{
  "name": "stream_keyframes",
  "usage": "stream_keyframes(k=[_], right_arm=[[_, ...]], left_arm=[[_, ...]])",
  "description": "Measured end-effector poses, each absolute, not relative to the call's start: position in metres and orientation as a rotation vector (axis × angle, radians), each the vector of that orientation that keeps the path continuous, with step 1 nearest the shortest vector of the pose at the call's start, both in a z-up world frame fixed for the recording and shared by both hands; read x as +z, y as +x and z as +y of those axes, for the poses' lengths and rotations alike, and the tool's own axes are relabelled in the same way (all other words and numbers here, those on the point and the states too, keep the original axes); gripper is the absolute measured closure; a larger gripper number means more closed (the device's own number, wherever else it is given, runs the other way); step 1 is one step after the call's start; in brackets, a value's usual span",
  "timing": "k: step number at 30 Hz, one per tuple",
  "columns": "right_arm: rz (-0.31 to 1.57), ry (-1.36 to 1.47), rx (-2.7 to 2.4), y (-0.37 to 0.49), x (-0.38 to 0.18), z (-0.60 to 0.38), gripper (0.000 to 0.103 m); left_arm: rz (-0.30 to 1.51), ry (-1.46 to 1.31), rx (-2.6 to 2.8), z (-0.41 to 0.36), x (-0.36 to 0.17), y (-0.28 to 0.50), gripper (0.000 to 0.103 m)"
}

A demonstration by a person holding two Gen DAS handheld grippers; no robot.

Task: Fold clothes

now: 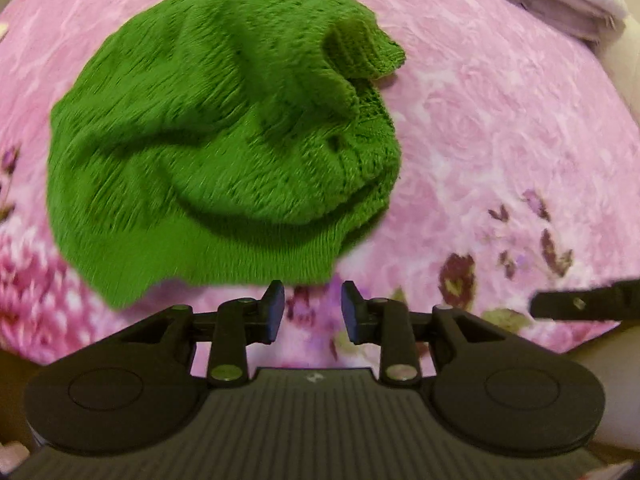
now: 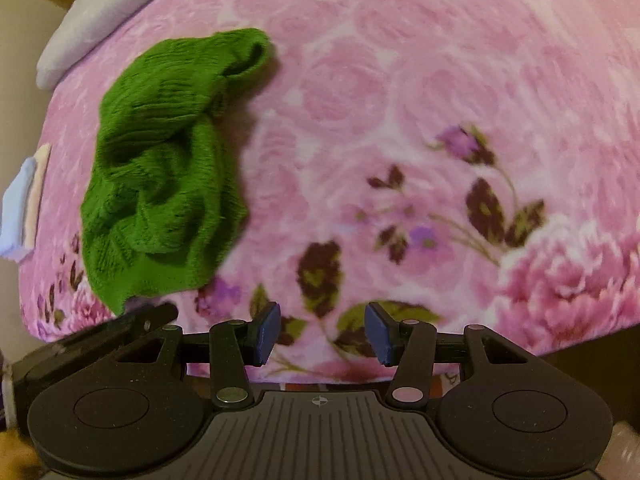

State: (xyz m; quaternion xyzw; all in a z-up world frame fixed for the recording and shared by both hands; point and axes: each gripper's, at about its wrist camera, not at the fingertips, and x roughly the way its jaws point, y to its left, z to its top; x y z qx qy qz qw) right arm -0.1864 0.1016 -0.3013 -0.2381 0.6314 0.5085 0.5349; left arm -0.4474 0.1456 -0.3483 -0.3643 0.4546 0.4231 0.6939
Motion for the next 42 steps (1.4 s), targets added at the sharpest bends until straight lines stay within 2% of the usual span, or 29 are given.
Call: stream_keyframes(k=[11,12,13,18,21,23,27,33,34,38,40,42], right_arm=[[1.549,-0.521,1.073,-0.166,-0.329,0.086,0.052],[1.549,-0.522,1.065,-0.166,-0.33,0.087,0.052],[1.547,-0.523,1.06,-0.166,-0.33,0.088,0.052],[1.513,-0.53,1.092,-0.181,-0.325,0.101,0.052],[1.484,-0.525,1.137,-0.198,-0.32,0.113,0.052],[1.464,-0.52,1.171,-0.21,-0.317,0.121,0.052],[1.471,-0.521,1.277,-0.262,-0.321,0.138,0.052],[1.602,-0.478,1.322,-0.341,-0.346,0.15,0.053],[1.588,-0.494,1.33,-0.355,-0.349,0.151,0.053],[1.328,-0.638,1.454,-0.409,-0.341,0.16,0.053],[1.281,-0.629,1.487,-0.427,-0.344,0.164,0.053],[1.316,-0.534,1.488,-0.433,-0.351,0.166,0.053]], left_arm=[[1.0,-0.787,1.012,0.175,-0.395,-0.415,0.076],[0.983,-0.792,0.999,0.176,-0.392,-0.418,0.092],[0.965,-0.799,0.986,0.178,-0.389,-0.422,0.098],[0.773,-0.872,0.96,0.19,-0.328,-0.48,0.099],[0.658,-0.867,1.013,0.206,-0.269,-0.538,0.099],[0.616,-0.893,1.066,0.222,-0.25,-0.578,0.099],[0.583,-0.984,1.173,0.259,-0.234,-0.655,0.099],[0.626,-1.061,1.126,0.29,-0.255,-0.688,0.099],[0.636,-1.061,1.11,0.294,-0.258,-0.691,0.099],[0.647,-1.071,1.057,0.296,-0.267,-0.695,0.099],[0.652,-1.077,1.037,0.301,-0.27,-0.699,0.099],[0.656,-1.082,1.018,0.306,-0.274,-0.703,0.099]])
